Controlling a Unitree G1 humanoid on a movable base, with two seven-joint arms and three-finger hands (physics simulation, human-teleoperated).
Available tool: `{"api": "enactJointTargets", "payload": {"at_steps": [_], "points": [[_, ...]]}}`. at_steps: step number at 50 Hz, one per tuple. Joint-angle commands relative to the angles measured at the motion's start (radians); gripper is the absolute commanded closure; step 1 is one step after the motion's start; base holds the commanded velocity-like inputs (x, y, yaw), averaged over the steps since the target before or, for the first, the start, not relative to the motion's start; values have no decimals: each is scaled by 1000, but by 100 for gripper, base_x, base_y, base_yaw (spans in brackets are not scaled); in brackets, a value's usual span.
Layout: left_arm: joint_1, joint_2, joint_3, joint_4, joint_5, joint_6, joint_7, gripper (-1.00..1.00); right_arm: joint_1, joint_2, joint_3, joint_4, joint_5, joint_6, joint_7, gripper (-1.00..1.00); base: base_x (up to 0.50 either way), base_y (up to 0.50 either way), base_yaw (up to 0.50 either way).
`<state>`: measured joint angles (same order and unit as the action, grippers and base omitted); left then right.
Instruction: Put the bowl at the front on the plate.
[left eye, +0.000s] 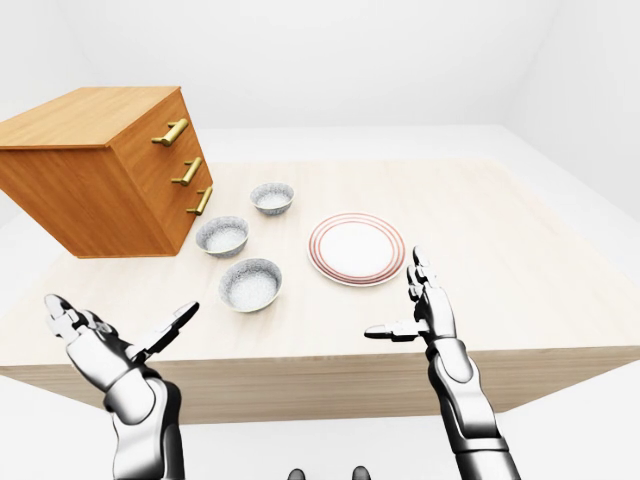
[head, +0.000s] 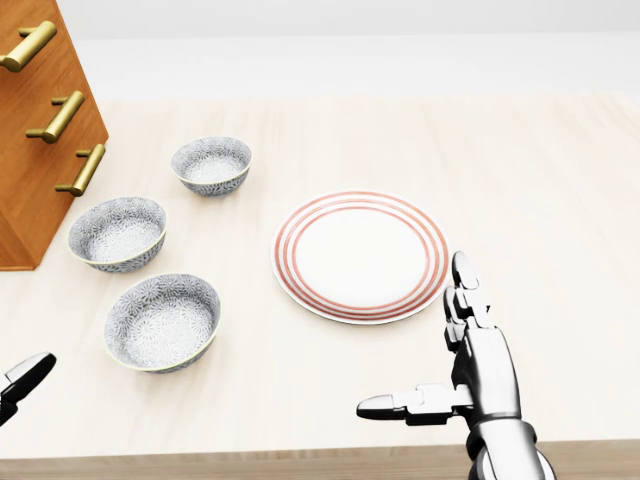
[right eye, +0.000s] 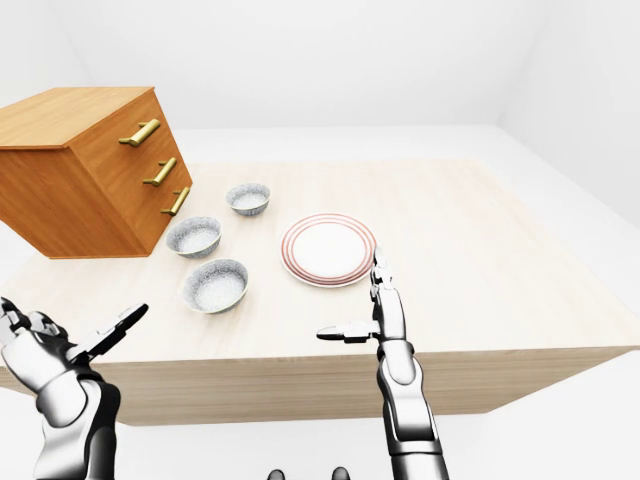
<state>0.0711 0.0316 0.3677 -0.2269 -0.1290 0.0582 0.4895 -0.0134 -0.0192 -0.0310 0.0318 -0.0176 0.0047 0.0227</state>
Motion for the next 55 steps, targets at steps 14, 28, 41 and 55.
{"api": "enactJointTargets", "payload": {"at_steps": [14, 28, 41, 55], "points": [[52, -25, 118, -19, 18, -51, 34, -100, 3, -2, -10, -7, -3, 19, -23, -100, 0, 0, 0], [51, -24, 116, -19, 35, -67, 34, -100, 1, -2, -8, -11, -9, 30, -23, -100, 0, 0, 0], [49, -20, 113, -15, 32, -65, 34, -100, -3, -3, -8, -2, -9, 29, -20, -100, 0, 0, 0], [32, -9, 97, 59, 43, -108, 34, -100, 10, -2, -2, -36, -3, 13, -2, -100, 8, 0, 0]]}}
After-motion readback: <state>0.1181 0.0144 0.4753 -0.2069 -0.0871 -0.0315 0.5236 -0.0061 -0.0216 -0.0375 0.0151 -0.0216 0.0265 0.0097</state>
